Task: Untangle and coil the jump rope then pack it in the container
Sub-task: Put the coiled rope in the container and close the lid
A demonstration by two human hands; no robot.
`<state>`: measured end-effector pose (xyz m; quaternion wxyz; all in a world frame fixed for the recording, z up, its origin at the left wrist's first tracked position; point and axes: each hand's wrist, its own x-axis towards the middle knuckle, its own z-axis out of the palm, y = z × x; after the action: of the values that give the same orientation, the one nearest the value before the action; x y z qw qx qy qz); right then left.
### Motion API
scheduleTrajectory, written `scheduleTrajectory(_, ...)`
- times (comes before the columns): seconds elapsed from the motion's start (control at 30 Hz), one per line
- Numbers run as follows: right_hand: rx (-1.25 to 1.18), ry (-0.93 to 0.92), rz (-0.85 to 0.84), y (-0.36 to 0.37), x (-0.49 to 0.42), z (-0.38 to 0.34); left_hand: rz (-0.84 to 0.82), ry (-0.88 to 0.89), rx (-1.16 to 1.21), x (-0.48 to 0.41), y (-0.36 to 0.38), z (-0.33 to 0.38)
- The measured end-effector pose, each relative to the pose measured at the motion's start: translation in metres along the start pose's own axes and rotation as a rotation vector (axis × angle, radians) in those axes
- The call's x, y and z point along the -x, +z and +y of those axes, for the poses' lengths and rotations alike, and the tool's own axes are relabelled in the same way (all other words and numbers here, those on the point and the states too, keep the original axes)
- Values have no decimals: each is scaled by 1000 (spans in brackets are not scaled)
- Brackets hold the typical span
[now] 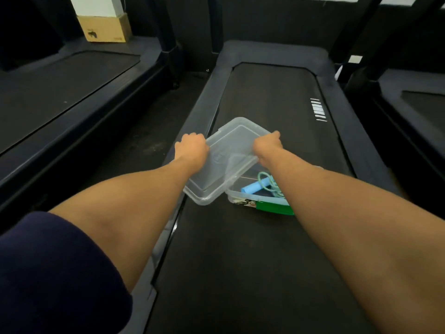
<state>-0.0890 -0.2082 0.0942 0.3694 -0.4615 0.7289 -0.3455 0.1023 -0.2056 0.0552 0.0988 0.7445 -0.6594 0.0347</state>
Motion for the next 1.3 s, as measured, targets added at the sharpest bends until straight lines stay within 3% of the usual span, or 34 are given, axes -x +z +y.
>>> scheduleTrajectory(0.23, 151, 93, 185, -75, -15, 33, 19, 243, 4, 2, 9, 73)
scheduleTrajectory(0.47, 351, 115, 112, -116, -22, 74, -3, 350, -58, 11, 18, 124)
scheduleTrajectory(1.3, 631, 110, 163, -129, -37, 113, 14, 388, -4, 9, 52, 167)
